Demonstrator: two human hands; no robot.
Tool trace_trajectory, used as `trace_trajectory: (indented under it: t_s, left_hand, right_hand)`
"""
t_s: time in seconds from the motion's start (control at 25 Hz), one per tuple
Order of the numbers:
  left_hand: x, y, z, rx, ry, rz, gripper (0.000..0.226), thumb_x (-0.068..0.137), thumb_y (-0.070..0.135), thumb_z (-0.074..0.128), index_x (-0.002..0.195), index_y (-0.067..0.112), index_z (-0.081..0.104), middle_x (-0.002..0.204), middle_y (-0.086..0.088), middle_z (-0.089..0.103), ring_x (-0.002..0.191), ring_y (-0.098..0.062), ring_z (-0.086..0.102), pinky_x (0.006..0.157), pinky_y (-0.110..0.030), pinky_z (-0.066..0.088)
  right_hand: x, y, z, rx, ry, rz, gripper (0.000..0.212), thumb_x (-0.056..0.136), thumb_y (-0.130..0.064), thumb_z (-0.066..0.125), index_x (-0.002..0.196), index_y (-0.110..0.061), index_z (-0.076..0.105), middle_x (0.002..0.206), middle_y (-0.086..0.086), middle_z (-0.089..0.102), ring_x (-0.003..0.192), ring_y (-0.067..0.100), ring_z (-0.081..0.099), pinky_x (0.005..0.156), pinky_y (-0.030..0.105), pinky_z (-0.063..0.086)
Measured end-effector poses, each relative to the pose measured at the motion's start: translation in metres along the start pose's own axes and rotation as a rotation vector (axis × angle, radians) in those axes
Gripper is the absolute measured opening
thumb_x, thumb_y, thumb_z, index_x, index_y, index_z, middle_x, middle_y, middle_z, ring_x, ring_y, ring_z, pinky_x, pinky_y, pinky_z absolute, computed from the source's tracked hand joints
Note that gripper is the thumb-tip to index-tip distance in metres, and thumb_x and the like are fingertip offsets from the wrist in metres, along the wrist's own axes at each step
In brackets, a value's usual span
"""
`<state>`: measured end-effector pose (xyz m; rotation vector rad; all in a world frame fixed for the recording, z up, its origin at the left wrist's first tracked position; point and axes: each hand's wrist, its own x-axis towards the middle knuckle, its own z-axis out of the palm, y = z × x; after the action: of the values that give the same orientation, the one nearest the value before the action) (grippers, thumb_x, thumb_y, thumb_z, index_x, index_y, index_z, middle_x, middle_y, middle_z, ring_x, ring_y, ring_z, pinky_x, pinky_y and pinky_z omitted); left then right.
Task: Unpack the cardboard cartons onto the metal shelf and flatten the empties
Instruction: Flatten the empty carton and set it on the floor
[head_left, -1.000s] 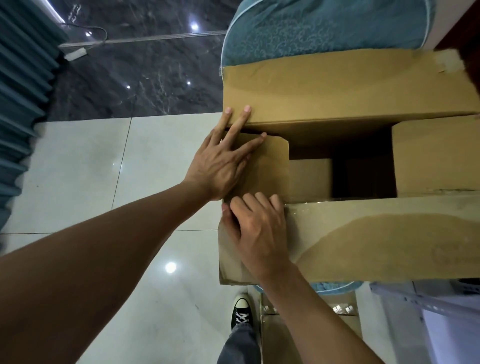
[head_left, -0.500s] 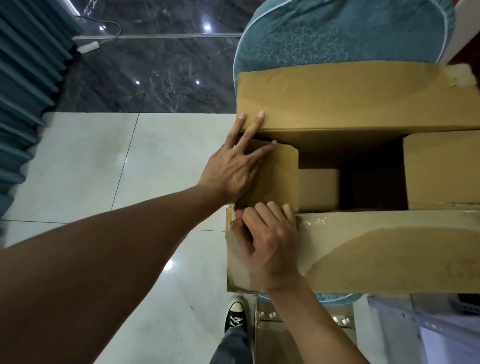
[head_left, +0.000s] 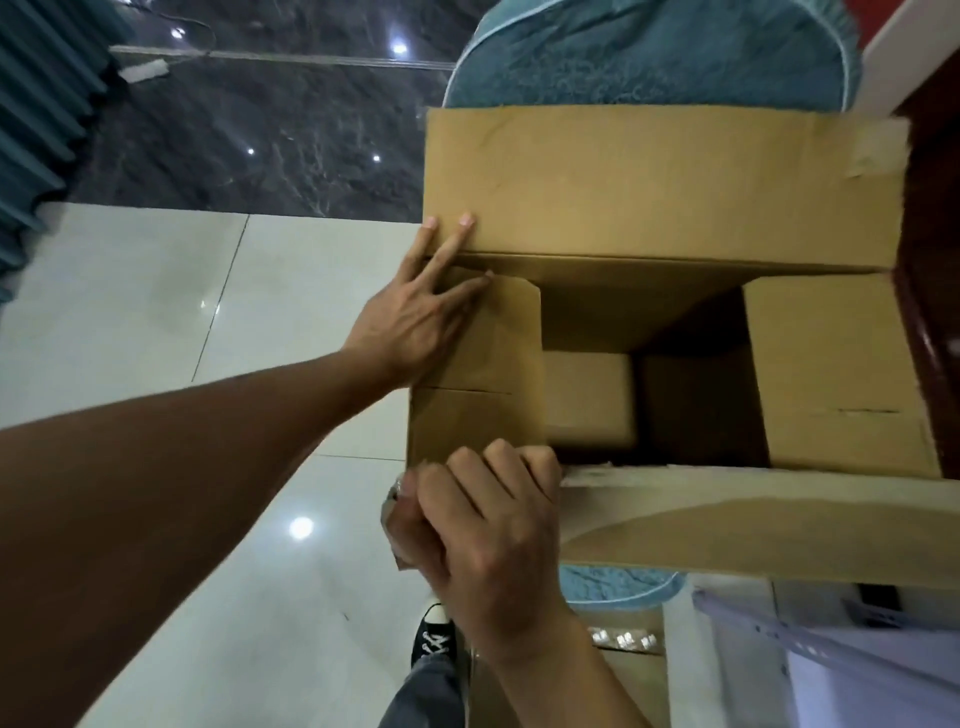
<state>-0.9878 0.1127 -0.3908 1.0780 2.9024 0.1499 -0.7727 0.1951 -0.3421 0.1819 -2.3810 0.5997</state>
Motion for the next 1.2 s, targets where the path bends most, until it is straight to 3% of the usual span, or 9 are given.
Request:
trace_trajectory:
  t_s: [0.2,0.32,0.48,0.64,0.84,1.0,1.2]
  left_hand:
    - [-0.005,0.014,-0.005,0.069,0.001,0.0,0.056,0.103,0.052,0.018,0.154,0.037,0.033,0.167,0.001,-0.018,0.153,-0.032,-0.015,0.114,-0.054,0.038]
    - [-0.01,0.021,-0.008,0.143,0.029,-0.009,0.057,0.103,0.052,0.018,0.155,0.035,0.032,0.168,-0.004,-0.013,0.154,-0.036,-0.007,0.117,-0.055,0.03]
    - [-0.01,0.028,-0.007,0.244,0.034,-0.016,0.059,0.102,0.044,0.046,0.157,0.034,0.026,0.168,-0.011,-0.009,0.152,-0.042,0.002,0.117,-0.055,0.026]
    - [-0.011,0.052,-0.02,0.194,0.02,-0.086,0.061,0.096,0.039,0.06,0.151,0.025,0.038,0.166,-0.018,0.006,0.149,-0.046,0.014,0.114,-0.059,0.027]
    - [-0.027,0.112,-0.034,0.039,-0.081,0.059,0.059,0.099,0.051,0.036,0.155,0.031,0.03,0.167,-0.012,0.007,0.151,-0.039,0.013,0.116,-0.058,0.024]
    - [-0.051,0.154,-0.02,0.011,-0.172,0.119,0.061,0.1,0.051,0.041,0.156,0.038,0.022,0.168,-0.007,-0.003,0.154,-0.035,0.003,0.121,-0.056,0.015]
    - [-0.078,0.171,0.008,0.081,-0.167,0.083,0.063,0.095,0.051,0.051,0.153,0.033,0.035,0.167,-0.012,0.01,0.152,-0.04,0.011,0.118,-0.063,0.02]
  right_hand:
    - [-0.007,0.004,-0.008,-0.007,-0.027,0.058,0.032,0.097,-0.033,0.065,0.07,-0.016,0.06,0.067,0.001,0.05,0.065,0.02,0.044,0.064,0.039,0.036]
    - [-0.013,0.0,-0.024,0.076,-0.073,0.114,0.035,0.099,-0.039,0.061,0.073,-0.014,0.064,0.07,0.003,0.054,0.068,0.021,0.048,0.067,0.04,0.039]
    - [-0.016,0.003,-0.056,0.101,-0.134,0.164,0.027,0.101,-0.031,0.054,0.087,-0.015,0.071,0.08,0.001,0.064,0.075,0.02,0.055,0.073,0.04,0.045]
    - [-0.028,0.019,-0.089,0.024,-0.109,0.261,0.025,0.1,-0.033,0.055,0.089,-0.019,0.073,0.087,-0.004,0.068,0.082,0.014,0.058,0.079,0.033,0.048]
    - [-0.045,0.031,-0.122,-0.056,-0.003,0.3,0.022,0.093,-0.031,0.063,0.078,-0.019,0.074,0.081,-0.003,0.067,0.077,0.017,0.06,0.075,0.035,0.047]
    - [-0.056,0.039,-0.145,-0.079,0.01,0.327,0.032,0.097,-0.033,0.056,0.073,-0.018,0.071,0.076,-0.003,0.064,0.072,0.017,0.058,0.071,0.03,0.043]
    - [-0.057,0.048,-0.162,-0.072,-0.07,0.375,0.033,0.1,-0.037,0.05,0.078,-0.021,0.071,0.078,-0.005,0.063,0.074,0.012,0.055,0.068,0.026,0.045]
